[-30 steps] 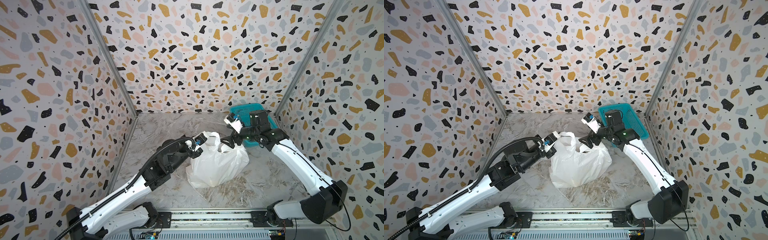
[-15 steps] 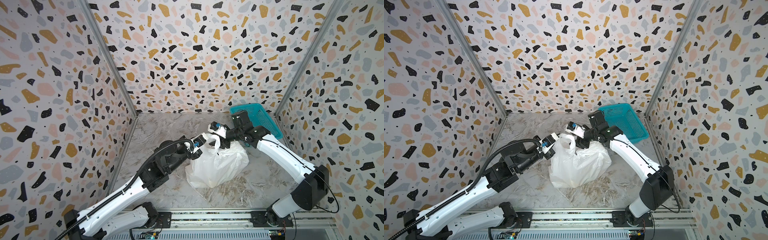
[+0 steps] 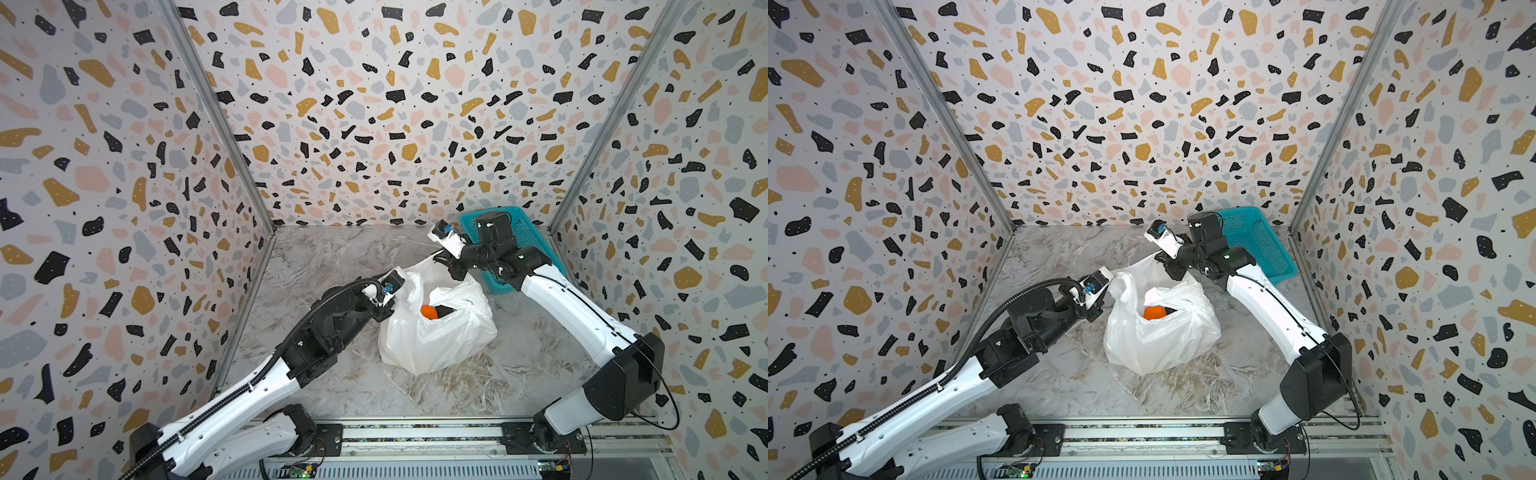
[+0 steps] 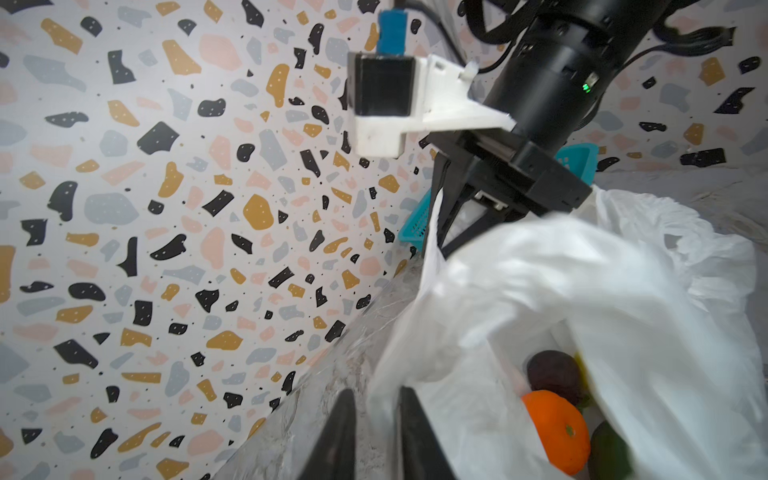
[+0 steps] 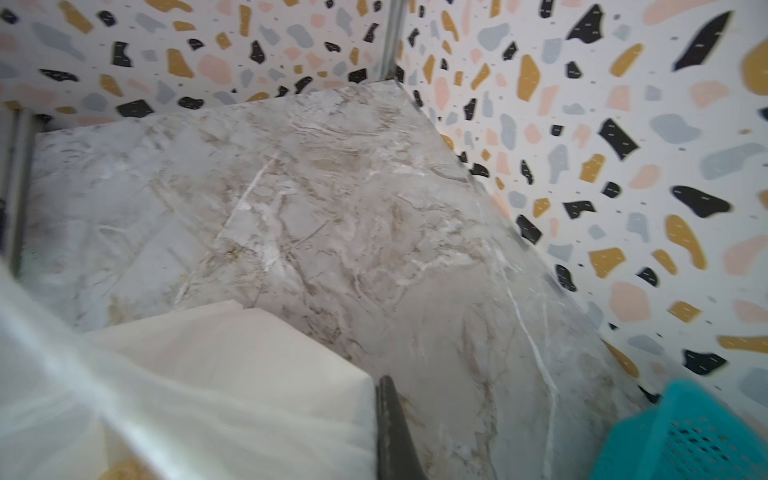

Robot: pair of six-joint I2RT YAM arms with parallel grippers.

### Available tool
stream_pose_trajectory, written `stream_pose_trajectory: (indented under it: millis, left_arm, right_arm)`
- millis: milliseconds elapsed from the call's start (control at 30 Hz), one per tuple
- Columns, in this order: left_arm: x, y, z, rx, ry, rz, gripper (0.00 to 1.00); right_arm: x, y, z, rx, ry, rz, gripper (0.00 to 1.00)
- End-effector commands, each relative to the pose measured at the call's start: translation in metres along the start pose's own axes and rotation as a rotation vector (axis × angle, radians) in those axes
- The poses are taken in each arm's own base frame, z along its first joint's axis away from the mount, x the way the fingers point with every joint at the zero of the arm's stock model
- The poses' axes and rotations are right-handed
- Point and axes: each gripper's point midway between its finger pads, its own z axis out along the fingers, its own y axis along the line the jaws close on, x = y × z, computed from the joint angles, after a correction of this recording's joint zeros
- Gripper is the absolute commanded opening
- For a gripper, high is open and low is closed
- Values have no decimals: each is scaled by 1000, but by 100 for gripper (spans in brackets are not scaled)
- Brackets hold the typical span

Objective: Untie the knot of the plastic bag and take out the fruit

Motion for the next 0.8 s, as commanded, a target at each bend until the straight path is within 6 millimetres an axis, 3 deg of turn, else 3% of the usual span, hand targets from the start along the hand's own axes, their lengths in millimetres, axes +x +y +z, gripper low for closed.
stream_pose_trajectory:
  millis: [0, 33, 67, 400, 533, 667, 767]
  left_arm:
    - [-16, 37, -3, -130, 12, -143, 83]
    - [-16, 40, -3, -135, 28, -180, 98]
    - [-16, 40, -4, -125, 37, -203, 100]
    - [13, 6, -29, 38, 133, -387, 100]
    - [24, -26, -36, 191, 165, -407, 99]
    - [45, -53, -36, 299, 249, -436, 99]
    - [44, -51, -28, 267, 227, -494, 99]
  right_arm:
    - [-19, -26, -23, 124, -8, 65, 0]
    - [-17, -28, -23, 128, 3, 80, 0]
    - [-16, -29, -22, 136, 9, 93, 0]
    - [-9, -36, -15, 148, 44, 158, 0]
    - [-8, -36, -11, 142, 41, 176, 0]
    - [-10, -35, -10, 132, 35, 191, 0]
    - [-11, -33, -11, 126, 30, 196, 0]
